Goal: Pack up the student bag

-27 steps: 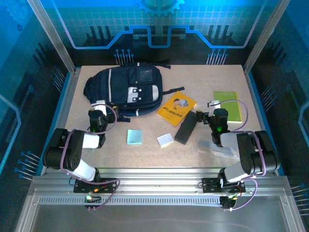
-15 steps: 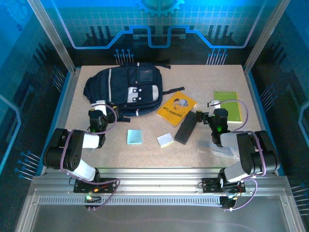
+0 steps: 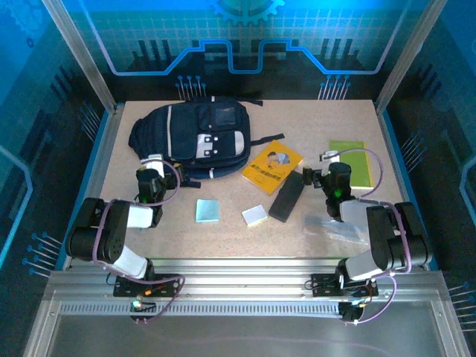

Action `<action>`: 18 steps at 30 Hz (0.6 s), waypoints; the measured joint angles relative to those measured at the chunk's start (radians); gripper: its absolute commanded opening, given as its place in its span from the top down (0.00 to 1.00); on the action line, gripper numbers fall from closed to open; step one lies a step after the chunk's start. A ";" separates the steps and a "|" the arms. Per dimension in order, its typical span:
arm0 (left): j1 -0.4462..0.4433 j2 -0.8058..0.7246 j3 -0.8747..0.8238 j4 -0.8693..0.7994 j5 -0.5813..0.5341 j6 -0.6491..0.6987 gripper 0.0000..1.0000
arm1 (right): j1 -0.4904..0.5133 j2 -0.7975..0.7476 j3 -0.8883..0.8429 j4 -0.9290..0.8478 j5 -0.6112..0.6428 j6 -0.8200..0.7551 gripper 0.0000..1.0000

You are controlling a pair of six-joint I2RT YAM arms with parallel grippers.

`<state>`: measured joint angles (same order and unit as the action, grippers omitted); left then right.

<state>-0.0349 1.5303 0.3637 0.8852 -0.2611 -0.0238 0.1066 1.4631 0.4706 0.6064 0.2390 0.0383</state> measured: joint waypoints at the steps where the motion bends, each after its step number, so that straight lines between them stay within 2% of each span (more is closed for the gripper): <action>1: 0.000 -0.014 0.011 -0.032 -0.006 0.000 0.01 | 0.007 -0.016 0.030 -0.038 0.023 -0.003 0.00; 6: -0.002 -0.143 0.146 -0.307 -0.046 -0.035 0.01 | 0.095 -0.100 0.175 -0.245 0.132 0.023 0.00; 13: -0.003 -0.224 0.373 -0.663 -0.067 -0.246 0.01 | 0.268 -0.118 0.369 -0.579 0.141 0.332 0.00; 18: -0.005 -0.223 0.403 -0.797 0.006 -0.398 0.01 | 0.415 -0.010 0.393 -0.554 0.092 0.541 0.00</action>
<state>-0.0402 1.3075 0.7670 0.0887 -0.2554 -0.4221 0.5213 1.4536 0.8639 0.0525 0.3309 0.5797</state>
